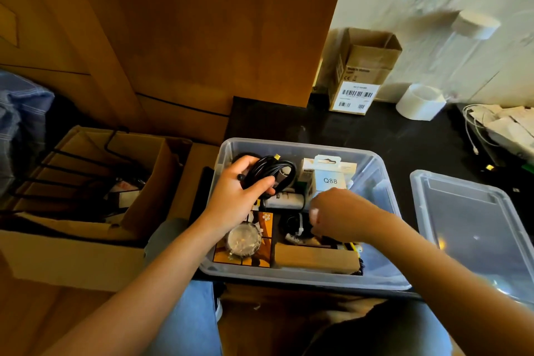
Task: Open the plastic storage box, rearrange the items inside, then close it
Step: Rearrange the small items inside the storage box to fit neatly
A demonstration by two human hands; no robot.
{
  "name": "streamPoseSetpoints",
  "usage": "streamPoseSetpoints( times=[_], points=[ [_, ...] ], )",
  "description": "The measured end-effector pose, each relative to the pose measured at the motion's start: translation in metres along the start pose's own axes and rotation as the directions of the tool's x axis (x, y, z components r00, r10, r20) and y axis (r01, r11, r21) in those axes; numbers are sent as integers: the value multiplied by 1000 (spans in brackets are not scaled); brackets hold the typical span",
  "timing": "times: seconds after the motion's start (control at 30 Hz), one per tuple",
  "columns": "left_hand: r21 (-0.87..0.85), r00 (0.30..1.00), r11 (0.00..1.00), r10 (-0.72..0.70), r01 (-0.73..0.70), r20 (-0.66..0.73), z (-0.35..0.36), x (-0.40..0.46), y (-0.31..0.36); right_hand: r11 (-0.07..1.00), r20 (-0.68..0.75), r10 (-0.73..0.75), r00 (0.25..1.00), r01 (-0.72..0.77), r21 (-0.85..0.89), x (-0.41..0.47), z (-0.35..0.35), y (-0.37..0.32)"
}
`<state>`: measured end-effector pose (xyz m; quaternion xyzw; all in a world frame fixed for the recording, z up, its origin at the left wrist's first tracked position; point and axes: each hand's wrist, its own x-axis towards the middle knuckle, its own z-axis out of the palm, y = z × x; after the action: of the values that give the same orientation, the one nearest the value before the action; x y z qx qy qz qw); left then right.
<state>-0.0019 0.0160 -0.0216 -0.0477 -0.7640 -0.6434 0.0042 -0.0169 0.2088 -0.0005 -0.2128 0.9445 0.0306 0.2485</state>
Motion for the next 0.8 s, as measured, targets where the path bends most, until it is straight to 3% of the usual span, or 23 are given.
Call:
streamPoseSetpoints(
  times=[0.1, 0.3, 0.4, 0.57, 0.8],
  points=[
    [5, 1000, 1000, -5, 5, 0, 0, -1, 1, 979, 86, -186, 979, 177, 96, 20, 9, -4],
    [-5, 1000, 1000, -26, 26, -7, 1, 0, -1, 892, 208, -325, 923, 372, -256, 60, 42, -17],
    [-3, 999, 999, -38, 38, -4, 1, 0, -2, 836, 175, -381, 908, 420, -354, 66, 53, -15],
    [-30, 999, 999, -45, 45, -4, 1, 1, -2, 846, 184, -356, 916, 400, -351, 68, 60, -8],
    [-59, 998, 996, -69, 68, -4, 1, 0, -3, 865, 357, -285, 889, 400, -304, 63, 53, -10]
  ],
)
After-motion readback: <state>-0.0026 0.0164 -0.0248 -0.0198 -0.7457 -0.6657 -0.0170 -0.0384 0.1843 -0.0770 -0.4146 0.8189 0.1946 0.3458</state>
